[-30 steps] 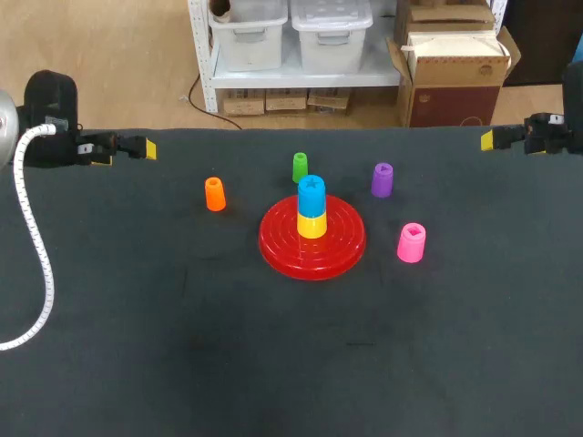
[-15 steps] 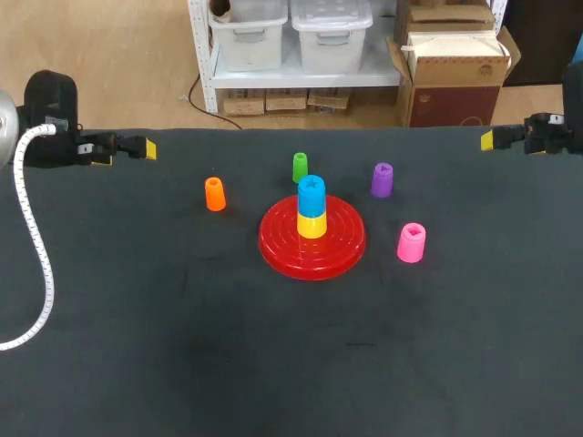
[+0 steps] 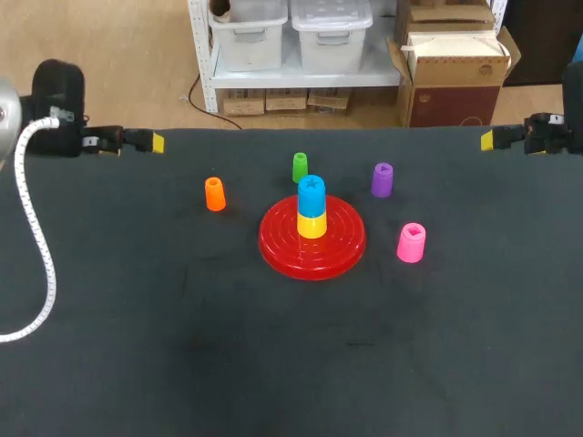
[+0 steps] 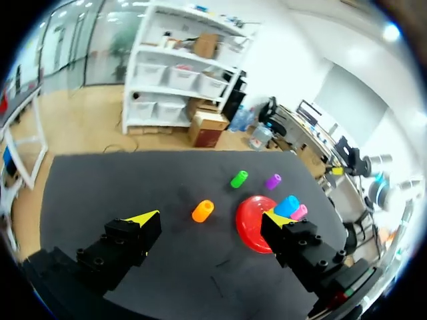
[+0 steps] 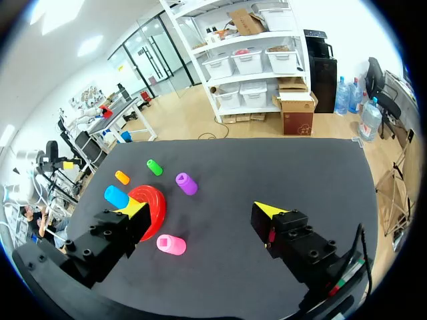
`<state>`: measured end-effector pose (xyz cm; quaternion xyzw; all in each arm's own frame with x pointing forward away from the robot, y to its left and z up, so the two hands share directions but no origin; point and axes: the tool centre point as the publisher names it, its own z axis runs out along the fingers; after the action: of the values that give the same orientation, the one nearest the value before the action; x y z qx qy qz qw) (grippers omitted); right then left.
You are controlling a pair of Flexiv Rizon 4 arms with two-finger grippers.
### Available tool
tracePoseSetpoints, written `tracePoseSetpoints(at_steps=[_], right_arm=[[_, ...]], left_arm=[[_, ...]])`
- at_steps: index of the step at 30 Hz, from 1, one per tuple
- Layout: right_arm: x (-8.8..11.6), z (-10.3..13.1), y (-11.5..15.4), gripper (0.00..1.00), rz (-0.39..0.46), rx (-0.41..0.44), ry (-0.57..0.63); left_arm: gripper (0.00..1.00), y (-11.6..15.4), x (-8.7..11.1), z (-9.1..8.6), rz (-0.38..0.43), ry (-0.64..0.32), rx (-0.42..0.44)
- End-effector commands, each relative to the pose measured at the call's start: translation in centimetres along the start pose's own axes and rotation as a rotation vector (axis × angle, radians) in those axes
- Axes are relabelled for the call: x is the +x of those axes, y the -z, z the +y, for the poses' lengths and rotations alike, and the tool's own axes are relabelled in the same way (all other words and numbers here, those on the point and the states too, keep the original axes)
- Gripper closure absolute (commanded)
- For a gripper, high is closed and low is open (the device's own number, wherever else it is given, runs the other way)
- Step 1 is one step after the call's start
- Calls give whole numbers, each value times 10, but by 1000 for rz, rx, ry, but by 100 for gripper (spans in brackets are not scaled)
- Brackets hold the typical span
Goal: Pick up and stack the cylinders on the red base in this order: pink,purple,orange,green
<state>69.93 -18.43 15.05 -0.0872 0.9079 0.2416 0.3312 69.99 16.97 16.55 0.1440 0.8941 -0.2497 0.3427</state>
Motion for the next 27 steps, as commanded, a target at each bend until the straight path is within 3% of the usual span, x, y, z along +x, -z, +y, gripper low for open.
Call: tracePoseSetpoints(at_steps=[1, 2, 6, 10, 17, 23, 27], right_arm=[[0, -1, 0, 0, 1, -3, 1], [0, -1, 0, 0, 1, -3, 1], [0, -1, 0, 0, 1, -3, 1], [0, -1, 0, 0, 1, -3, 1], [0, -1, 0, 0, 1, -3, 1], [0, -1, 0, 0, 1, -3, 1], [0, -1, 0, 0, 1, -3, 1]], left_arm=[[0, 20, 14, 1, -131, -532, 464], [0, 23, 17, 0, -155, -619, 525], [0, 29, 28, -2, -115, -858, 660], [0, 27, 32, -1, -53, -985, 677], [0, 13, 30, -7, -72, -843, 553], [0, -3, 37, 1, 16, -764, 402], [0, -12, 45, 14, 54, -771, 319]])
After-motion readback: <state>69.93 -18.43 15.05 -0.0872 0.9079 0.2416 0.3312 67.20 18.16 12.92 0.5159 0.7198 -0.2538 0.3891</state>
